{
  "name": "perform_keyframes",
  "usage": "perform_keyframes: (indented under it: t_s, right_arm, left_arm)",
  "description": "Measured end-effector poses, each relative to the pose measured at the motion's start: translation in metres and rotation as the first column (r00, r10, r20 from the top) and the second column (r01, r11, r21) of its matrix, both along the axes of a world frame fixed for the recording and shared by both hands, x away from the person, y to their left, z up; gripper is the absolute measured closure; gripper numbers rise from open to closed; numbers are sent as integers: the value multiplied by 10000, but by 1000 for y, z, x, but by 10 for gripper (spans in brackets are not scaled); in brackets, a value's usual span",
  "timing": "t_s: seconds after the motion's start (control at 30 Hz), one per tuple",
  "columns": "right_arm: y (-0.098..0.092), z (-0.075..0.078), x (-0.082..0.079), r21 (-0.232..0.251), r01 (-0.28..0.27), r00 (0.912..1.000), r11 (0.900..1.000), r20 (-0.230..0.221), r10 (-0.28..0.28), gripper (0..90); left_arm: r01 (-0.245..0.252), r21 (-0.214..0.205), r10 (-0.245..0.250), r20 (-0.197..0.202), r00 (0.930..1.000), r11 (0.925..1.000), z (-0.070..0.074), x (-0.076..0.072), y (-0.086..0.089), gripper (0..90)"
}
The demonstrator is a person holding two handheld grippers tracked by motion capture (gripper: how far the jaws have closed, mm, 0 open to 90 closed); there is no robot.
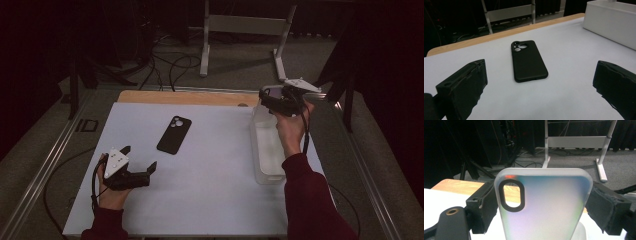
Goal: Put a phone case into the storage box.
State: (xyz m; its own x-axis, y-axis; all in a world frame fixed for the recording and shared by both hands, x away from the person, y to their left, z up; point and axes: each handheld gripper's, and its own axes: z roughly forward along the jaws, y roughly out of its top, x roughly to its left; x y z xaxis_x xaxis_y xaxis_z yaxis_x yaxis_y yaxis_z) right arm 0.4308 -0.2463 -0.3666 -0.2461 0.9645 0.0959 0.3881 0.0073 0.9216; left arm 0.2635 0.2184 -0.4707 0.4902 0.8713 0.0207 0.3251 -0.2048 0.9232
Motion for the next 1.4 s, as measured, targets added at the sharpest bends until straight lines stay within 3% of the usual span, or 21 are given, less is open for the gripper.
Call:
perform_keyframes:
  t_s: [0.43, 0.63, 1.4]
  right_arm:
    - [-5, -9, 10, -180, 453, 9987, 9988, -208, -457, 167]
    - [-7, -18, 18, -425, 865, 9953, 9953, -402, -882, 166]
    - [-13, -40, 28, -581, 1485, 9835, 9872, -958, -1535, 165]
  left_arm:
    - [-20, -42, 20, 17, 10000, 10000, 1, -1, 1, 0]
    - [-95, -58, 95, 33, 9999, 9999, 1, -1, 2, 0]
    - [-283, -223, 286, 97, 9995, 9993, 2, -3, 5, 0]
